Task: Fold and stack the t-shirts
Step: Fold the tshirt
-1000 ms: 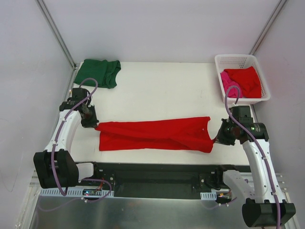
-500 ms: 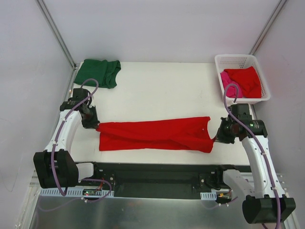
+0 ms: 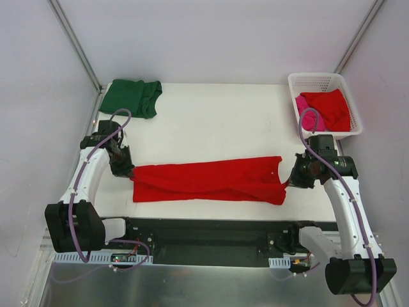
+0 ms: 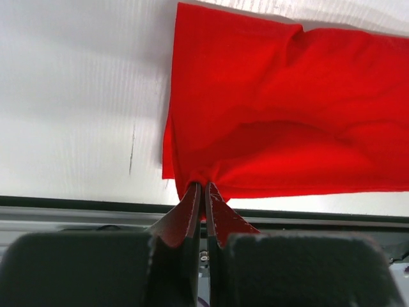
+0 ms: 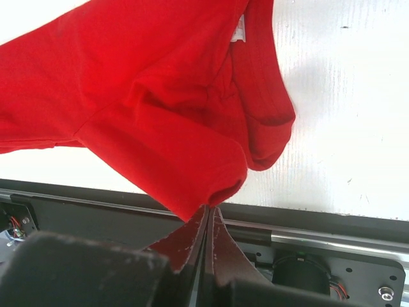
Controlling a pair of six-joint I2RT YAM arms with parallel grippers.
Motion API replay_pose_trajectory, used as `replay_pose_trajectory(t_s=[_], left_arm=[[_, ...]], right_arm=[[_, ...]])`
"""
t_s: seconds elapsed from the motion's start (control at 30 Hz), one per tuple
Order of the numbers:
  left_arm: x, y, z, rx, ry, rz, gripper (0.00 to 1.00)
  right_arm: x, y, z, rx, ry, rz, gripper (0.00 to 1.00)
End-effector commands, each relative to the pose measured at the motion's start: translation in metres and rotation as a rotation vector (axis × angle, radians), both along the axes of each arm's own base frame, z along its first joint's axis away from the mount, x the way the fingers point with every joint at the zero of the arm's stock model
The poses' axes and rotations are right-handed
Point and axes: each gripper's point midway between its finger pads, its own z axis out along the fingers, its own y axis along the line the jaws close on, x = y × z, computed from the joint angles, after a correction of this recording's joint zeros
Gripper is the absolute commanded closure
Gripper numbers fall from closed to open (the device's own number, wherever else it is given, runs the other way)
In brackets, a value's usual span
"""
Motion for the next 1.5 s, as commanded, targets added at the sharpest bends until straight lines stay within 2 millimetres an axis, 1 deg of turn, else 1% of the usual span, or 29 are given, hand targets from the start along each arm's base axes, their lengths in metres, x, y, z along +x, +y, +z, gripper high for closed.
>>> replay_pose_trajectory(t_s=[0.0,0.1,0.13,0.17,0.2,0.23,0.27,0.43,0.53,0.57,0.63,0.7,0.73,0.77,0.93,0.97,1.0,1.03,1.07,1.1,1.13,1.2,1.33,1.47], left_arm=[[-0.006,-0.011,0.012,-0.048,0.018,-0.004,1.00],[-0.008,-0.015,0.017,-0.073,0.030,-0.016,0.92],[-0.011,-0.017,0.018,-0.085,0.043,-0.016,0.83],[-0.011,-0.018,0.019,-0.090,0.047,-0.017,0.69],[-0.010,-0.017,0.022,-0.086,0.042,-0.017,0.41],[-0.010,-0.017,0.024,-0.084,0.039,-0.013,0.01],[-0.013,-0.016,0.026,-0.080,0.038,-0.011,0.01],[-0.008,-0.013,0.036,-0.058,-0.005,-0.004,0.01],[-0.004,-0.015,0.035,-0.074,-0.010,-0.015,0.01],[-0.001,-0.019,0.034,-0.094,-0.014,-0.022,0.01],[0.008,-0.021,0.032,-0.107,-0.041,-0.034,0.01],[0.013,-0.027,0.030,-0.141,-0.056,-0.047,0.01],[0.020,-0.029,0.027,-0.150,-0.065,-0.047,0.01],[0.023,-0.032,0.026,-0.160,-0.069,-0.058,0.01],[0.038,-0.052,0.002,-0.231,-0.032,-0.108,0.01],[0.040,-0.055,0.001,-0.238,-0.028,-0.111,0.01],[0.041,-0.065,0.000,-0.247,-0.022,-0.139,0.01],[0.042,-0.070,-0.003,-0.255,-0.005,-0.147,0.01],[0.047,-0.075,0.000,-0.255,-0.012,-0.156,0.01],[0.047,-0.084,0.001,-0.255,-0.011,-0.184,0.01],[0.049,-0.088,-0.001,-0.252,-0.005,-0.195,0.01],[0.053,-0.098,0.004,-0.253,-0.015,-0.219,0.01],[0.055,-0.104,0.003,-0.253,-0.005,-0.226,0.01],[0.049,-0.105,-0.007,-0.246,0.021,-0.232,0.01]], right_arm=[[0.008,0.001,0.012,-0.002,-0.041,0.016,0.99],[0.009,0.001,0.012,-0.003,-0.043,0.021,0.99],[0.009,0.001,0.011,-0.004,-0.042,0.018,0.99],[0.009,0.001,0.012,-0.003,-0.043,0.021,0.99],[0.009,0.001,0.011,-0.003,-0.040,0.021,0.99],[0.009,0.001,0.012,-0.002,-0.040,0.023,0.99],[0.010,0.001,0.012,-0.002,-0.043,0.021,0.99],[0.010,0.001,0.010,-0.001,-0.037,0.022,0.99],[0.009,0.002,0.008,0.006,-0.036,0.017,0.99],[0.009,0.002,0.007,0.006,-0.036,0.018,0.99],[0.009,0.003,0.007,0.008,-0.037,0.017,0.99],[0.008,0.003,0.006,0.007,-0.036,0.017,0.99],[0.008,0.003,0.007,0.008,-0.039,0.016,0.99],[0.008,0.002,0.006,0.007,-0.037,0.015,0.99],[0.009,0.003,0.005,0.011,-0.039,0.011,0.99],[0.009,0.003,0.005,0.012,-0.039,0.008,0.99],[0.009,0.003,0.006,0.011,-0.042,0.009,0.99],[0.009,0.003,0.006,0.010,-0.042,0.007,0.99],[0.009,0.002,0.006,0.009,-0.040,0.004,0.99],[0.008,0.003,0.006,0.009,-0.042,0.006,0.99],[0.008,0.002,0.007,0.010,-0.043,0.002,0.99],[0.007,0.003,0.007,0.012,-0.044,0.003,0.99],[0.004,0.002,0.008,0.009,-0.039,0.004,0.99],[0.001,0.003,0.007,0.017,-0.032,0.007,0.99]])
